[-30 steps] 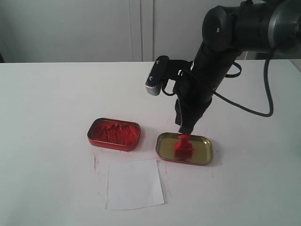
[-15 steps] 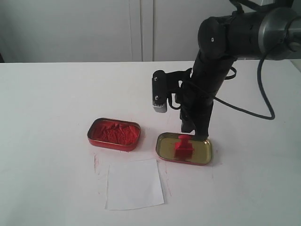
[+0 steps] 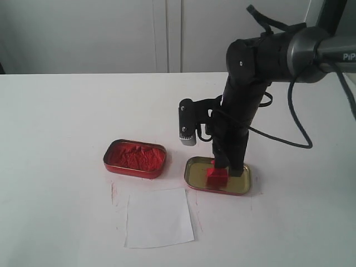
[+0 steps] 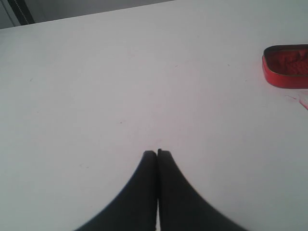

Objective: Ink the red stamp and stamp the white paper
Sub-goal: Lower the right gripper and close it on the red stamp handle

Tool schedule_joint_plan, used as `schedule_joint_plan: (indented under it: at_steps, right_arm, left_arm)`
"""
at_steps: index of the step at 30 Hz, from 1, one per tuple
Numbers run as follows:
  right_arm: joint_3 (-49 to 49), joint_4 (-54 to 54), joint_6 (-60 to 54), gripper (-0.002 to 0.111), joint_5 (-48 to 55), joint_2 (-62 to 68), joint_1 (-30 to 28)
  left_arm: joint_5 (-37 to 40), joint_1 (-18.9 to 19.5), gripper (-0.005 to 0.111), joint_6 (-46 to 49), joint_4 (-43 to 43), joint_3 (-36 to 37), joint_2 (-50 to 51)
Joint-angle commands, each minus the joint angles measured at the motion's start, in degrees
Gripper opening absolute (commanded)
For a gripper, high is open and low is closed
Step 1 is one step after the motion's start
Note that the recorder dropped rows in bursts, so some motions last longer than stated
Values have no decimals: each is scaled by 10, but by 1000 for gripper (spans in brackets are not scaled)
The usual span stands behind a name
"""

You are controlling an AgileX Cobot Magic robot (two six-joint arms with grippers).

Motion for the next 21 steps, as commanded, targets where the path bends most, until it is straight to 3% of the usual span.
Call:
schedule_joint_plan:
  at_steps: [1,21]
  right_arm:
    - [-3,3,-6,35,1,10,0]
    - [-3,15,-6,35,-23,47,0]
  left_arm:
    - [-2,0,0,2,-2,2,-2]
    - [-2,0,0,2,-2,2,-2]
